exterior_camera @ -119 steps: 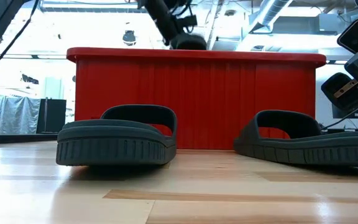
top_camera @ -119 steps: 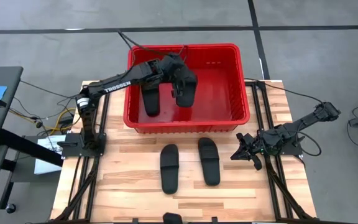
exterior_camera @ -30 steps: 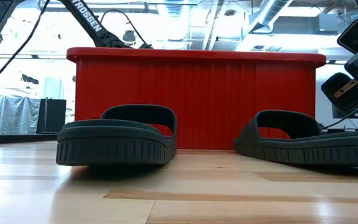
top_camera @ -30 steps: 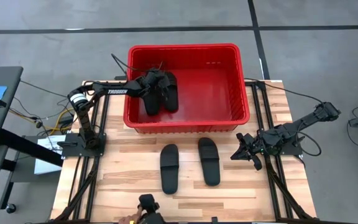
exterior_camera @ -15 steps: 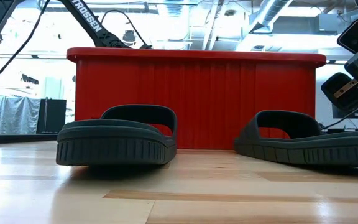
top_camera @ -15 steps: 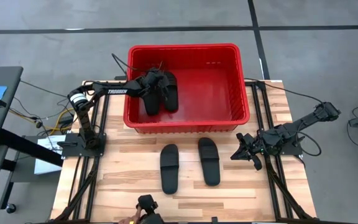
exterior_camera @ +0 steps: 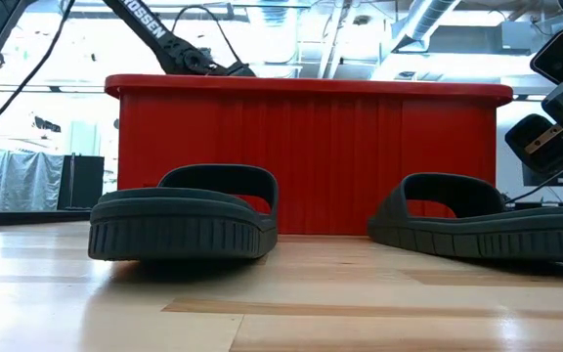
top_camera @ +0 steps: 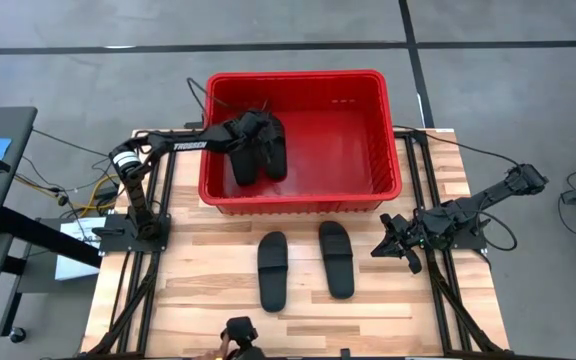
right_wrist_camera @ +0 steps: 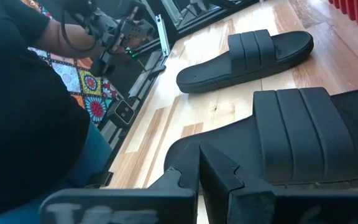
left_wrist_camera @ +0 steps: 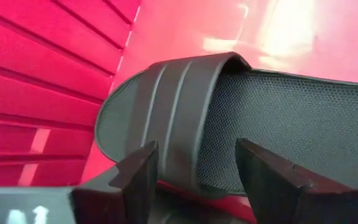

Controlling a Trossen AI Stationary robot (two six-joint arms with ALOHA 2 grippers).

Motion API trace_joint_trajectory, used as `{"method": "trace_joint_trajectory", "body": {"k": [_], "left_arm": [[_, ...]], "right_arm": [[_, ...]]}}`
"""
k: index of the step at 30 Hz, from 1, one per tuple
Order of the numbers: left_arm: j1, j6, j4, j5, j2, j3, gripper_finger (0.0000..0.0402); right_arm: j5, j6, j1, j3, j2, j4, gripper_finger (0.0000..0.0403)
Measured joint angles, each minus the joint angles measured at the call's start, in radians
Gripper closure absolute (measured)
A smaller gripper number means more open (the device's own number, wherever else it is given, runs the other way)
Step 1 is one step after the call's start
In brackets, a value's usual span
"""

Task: Pick and place slides into bin
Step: Put the black slipper into the red bin

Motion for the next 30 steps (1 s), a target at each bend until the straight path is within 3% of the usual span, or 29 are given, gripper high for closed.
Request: {"method": "trace_joint_trajectory", "body": {"k": [6, 11, 14, 17, 22, 30], "left_arm": [[0.0, 0.011, -0.201, -0.001, 0.0, 0.117, 0.0197], [0.0, 0.018, -0.461, 0.005, 0.0, 0.278, 0.0197], [0.0, -0.012, -0.602, 0.053, -0.001, 0.401, 0.0197], [0.0, -0.071, -0.688, 0.181, -0.023, 0.511, 0.0197], [0.0, -0.168, -0.65, 0.424, -0.163, 0.552, 0.0197], [-0.026, -0.277, -0.475, 0.491, -0.484, 0.398, 0.0197]], "right_arm": [[0.0, 0.0, 0.0, 0.0, 0.0, 0.0, 0.0403], [0.0, 0.0, 0.0, 0.0, 0.0, 0.0, 0.0403], [0.0, 0.0, 0.0, 0.0, 0.0, 0.0, 0.0403], [0.0, 0.0, 0.0, 0.0, 0.0, 0.0, 0.0403], [0.0, 0.0, 0.0, 0.0, 0.0, 0.0, 0.0403], [0.0, 0.0, 0.0, 0.0, 0.0, 0.0, 0.0403]]}}
